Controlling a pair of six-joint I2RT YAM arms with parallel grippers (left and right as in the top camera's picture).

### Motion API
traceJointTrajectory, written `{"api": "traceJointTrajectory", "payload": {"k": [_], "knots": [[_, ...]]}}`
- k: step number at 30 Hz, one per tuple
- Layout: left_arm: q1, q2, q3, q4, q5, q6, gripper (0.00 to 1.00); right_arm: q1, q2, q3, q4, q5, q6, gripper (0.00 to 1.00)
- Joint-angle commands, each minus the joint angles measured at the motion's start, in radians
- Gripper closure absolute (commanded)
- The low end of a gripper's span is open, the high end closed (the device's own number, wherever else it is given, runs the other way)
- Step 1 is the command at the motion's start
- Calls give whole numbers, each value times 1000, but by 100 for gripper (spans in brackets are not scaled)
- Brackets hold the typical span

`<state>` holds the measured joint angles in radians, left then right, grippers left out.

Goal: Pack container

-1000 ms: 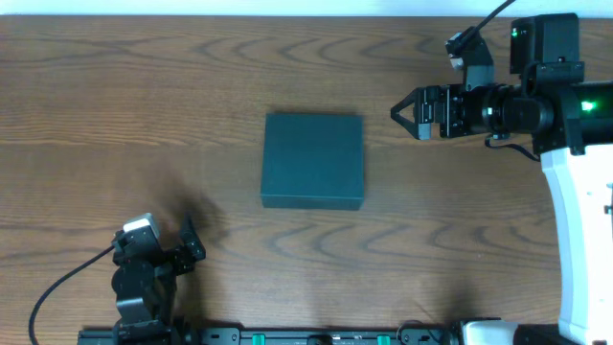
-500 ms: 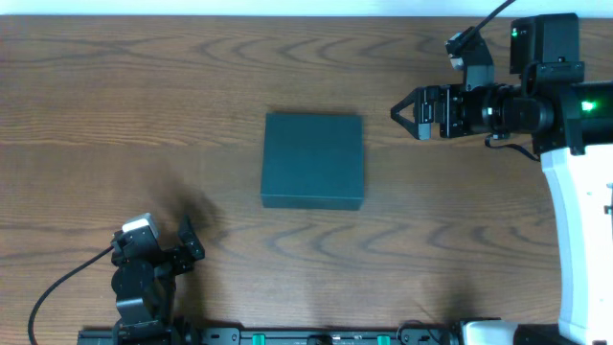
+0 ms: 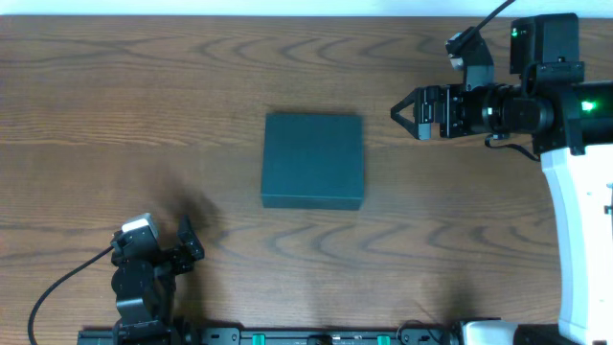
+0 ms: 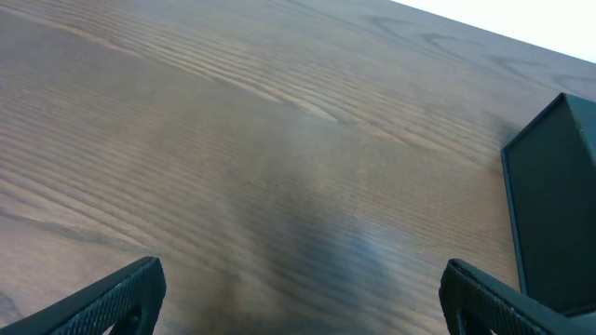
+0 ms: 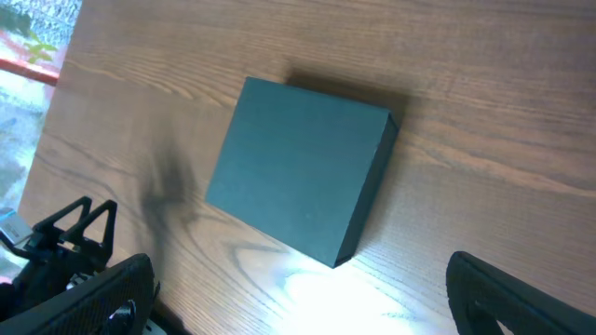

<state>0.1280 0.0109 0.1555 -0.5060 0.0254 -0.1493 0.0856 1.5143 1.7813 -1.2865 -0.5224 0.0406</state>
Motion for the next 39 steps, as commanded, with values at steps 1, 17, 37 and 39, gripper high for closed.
{"api": "traceJointTrajectory", "payload": {"k": [1,17,37,39], "knots": [[-4,-7,-17,6,-14,19,5,7,-3,10,-1,0,-5,1],[-4,-7,-17,6,-14,19,5,133,-679,-638,467,246,-5,1],[-4,-7,-17,6,-14,19,5,161,-1473,-1540,697,246,79,1],[-4,-7,-17,6,-14,19,5,165,-1499,-1580,702,245,79,1]]}}
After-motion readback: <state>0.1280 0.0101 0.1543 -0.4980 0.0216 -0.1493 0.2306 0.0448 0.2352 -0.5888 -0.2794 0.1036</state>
